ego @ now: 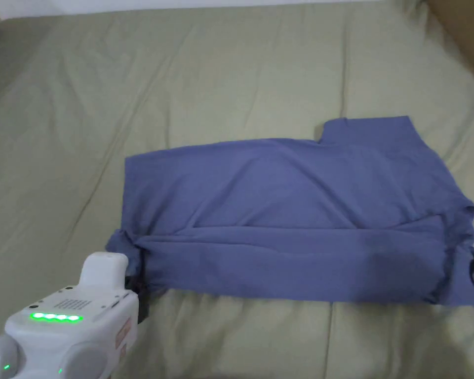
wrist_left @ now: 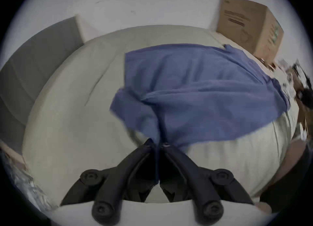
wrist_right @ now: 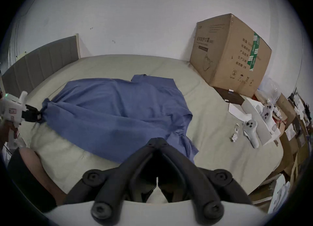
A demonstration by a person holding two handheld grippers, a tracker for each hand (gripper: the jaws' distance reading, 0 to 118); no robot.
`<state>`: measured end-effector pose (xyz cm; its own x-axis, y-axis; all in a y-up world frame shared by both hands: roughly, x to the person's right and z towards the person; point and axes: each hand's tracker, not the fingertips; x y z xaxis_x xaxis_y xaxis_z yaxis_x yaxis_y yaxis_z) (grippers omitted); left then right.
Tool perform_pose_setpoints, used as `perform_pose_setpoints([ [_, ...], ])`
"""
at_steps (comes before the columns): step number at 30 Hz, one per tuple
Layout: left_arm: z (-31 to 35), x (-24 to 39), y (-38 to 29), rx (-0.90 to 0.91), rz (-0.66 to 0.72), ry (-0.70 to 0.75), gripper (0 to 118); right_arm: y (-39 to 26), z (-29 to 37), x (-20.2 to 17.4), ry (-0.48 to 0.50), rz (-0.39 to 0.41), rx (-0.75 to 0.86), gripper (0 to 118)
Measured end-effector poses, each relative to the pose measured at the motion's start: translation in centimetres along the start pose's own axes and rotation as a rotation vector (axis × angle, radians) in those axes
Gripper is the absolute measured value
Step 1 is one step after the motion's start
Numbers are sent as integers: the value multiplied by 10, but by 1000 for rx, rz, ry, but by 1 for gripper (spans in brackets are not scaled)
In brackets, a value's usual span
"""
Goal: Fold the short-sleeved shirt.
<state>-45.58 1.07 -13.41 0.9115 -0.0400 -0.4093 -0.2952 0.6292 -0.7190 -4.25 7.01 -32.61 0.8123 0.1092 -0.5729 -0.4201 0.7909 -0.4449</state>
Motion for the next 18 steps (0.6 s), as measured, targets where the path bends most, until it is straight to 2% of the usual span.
perform_pose_setpoints([
  [4, 19, 6, -1, 50, -42, 39, 3, -20, -5, 25, -7, -86, -49, 0],
  [7, 30, -6, 3, 80, 36, 28, 3, -35, -13, 50, 100, -142, -137, 17],
  [8, 40, 5, 10, 85, 36, 38, 3, -39, -17, 54, 68, -139, -150, 24],
  [9, 43, 7, 12, 85, 44, 35, 3, -42, -20, 57, 47, -143, -149, 66],
  [10, 45, 10, 12, 88, 44, 37, 3, -45, -26, 66, 48, -150, -156, 92],
  [11, 47, 13, 13, 89, 42, 36, 3, -47, -32, 72, 56, -160, -163, 103],
  [12, 46, 5, 16, 84, 50, 26, 3, -48, -37, 75, 56, -170, -164, 103],
  [14, 47, 9, 15, 81, 57, 25, 3, -50, -51, 77, -21, -192, -182, 103],
  [15, 47, 12, 15, 78, 64, 22, 3, -51, -57, 77, -11, -195, -184, 99],
  [16, 43, 6, 14, 71, 77, 11, 3, -51, -62, 77, 3, -208, -198, 81],
  [17, 42, 6, 13, 68, 77, 14, 3, -51, -65, 76, 40, -219, -197, 31],
  [18, 40, 7, 13, 65, 75, 15, 3, -51, -66, 72, 45, -208, -172, 5],
])
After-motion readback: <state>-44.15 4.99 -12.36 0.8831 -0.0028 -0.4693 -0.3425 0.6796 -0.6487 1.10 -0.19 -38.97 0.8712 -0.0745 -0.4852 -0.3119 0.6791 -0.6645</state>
